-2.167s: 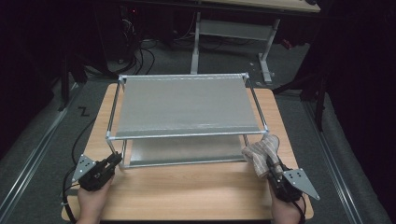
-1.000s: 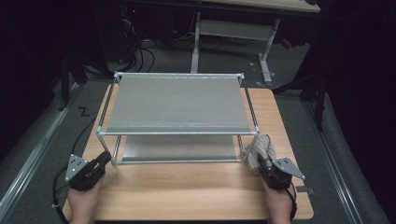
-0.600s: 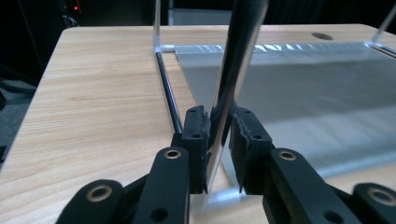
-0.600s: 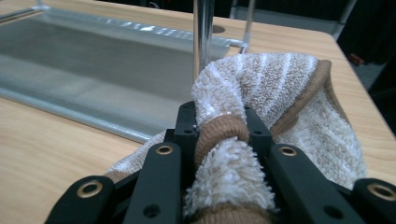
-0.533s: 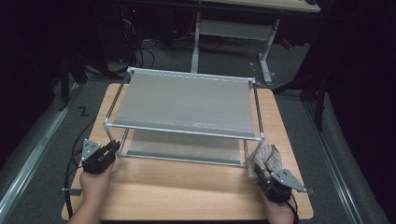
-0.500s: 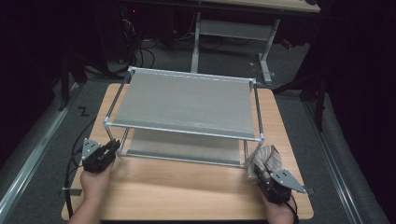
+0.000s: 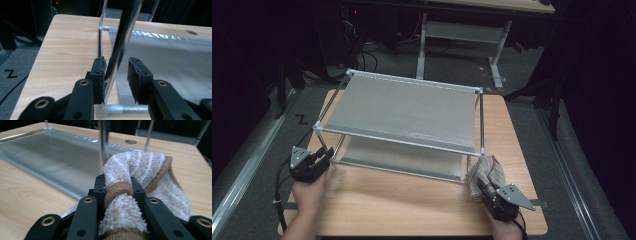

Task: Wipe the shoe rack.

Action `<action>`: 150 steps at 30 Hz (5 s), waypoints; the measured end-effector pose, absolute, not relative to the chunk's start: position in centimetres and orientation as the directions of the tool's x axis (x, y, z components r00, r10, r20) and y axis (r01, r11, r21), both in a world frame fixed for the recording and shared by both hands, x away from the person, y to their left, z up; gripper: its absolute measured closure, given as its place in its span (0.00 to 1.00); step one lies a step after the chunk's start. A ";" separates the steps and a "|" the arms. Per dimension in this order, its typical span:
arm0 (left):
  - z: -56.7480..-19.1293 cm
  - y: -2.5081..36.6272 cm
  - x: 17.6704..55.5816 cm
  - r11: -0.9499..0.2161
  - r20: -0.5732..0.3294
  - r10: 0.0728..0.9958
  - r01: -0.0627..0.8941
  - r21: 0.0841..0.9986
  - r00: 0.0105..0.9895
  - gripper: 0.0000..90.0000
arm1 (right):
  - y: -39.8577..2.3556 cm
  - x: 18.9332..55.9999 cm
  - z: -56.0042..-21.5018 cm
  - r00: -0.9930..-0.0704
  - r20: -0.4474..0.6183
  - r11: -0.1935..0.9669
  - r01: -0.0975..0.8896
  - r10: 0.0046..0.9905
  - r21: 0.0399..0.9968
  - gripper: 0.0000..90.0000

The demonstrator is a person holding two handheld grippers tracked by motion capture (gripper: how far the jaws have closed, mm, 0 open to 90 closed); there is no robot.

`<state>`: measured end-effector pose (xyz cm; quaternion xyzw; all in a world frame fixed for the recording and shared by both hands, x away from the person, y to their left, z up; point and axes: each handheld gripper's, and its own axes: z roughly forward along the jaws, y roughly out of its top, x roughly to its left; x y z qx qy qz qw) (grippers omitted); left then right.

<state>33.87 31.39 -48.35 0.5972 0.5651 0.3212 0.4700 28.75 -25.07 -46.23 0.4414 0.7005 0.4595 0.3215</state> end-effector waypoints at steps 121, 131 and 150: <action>-45.5 31.4 33.8 -0.017 -0.038 0.990 0.372 0.928 0.138 0.81 | -22.8 31.0 -42.4 -0.408 -0.085 0.222 0.301 0.909 0.927 0.76; -45.8 30.2 35.8 -0.035 -0.018 0.990 0.358 0.933 0.142 0.89 | -23.0 31.3 -42.5 -0.410 -0.067 0.203 0.298 0.910 0.933 0.90; -46.0 27.4 40.3 0.017 -0.076 0.983 0.330 0.944 0.169 0.77 | -25.1 31.9 -42.5 -0.359 -0.046 0.167 0.313 0.932 0.935 0.90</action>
